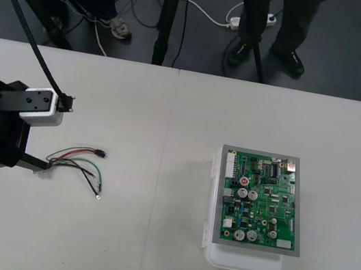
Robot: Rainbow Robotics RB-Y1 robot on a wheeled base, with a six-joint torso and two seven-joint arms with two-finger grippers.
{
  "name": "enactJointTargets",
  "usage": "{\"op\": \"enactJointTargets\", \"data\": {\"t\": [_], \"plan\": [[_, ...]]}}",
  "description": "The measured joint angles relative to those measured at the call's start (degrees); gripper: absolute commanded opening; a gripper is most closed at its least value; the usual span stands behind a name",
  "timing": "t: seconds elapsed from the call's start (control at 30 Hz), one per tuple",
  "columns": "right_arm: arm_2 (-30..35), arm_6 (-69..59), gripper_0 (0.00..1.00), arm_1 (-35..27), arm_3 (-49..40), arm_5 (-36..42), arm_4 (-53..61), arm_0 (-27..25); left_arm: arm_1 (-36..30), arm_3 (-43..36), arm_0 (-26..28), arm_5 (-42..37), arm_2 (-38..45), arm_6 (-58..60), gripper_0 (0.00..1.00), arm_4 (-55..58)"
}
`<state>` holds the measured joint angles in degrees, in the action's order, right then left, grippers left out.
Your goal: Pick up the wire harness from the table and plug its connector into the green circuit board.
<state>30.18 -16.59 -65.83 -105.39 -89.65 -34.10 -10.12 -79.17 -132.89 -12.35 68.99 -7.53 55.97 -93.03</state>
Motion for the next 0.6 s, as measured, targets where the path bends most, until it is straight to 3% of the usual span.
{"op": "enactJointTargets", "data": {"t": [0.3,0.6], "plan": [[0.63,0.00,1.00,-4.41,4.22,0.00,0.16,-0.01,-1.74,0.02,-6.97,-0.02,-12.59,22.65,0.77,-6.37],[3.06,0.00,1.00,-8.16,7.87,0.00,0.16,-0.03,-1.95,3.77,-16.09,-0.04,-24.94,22.65,0.77,-9.81]]}}
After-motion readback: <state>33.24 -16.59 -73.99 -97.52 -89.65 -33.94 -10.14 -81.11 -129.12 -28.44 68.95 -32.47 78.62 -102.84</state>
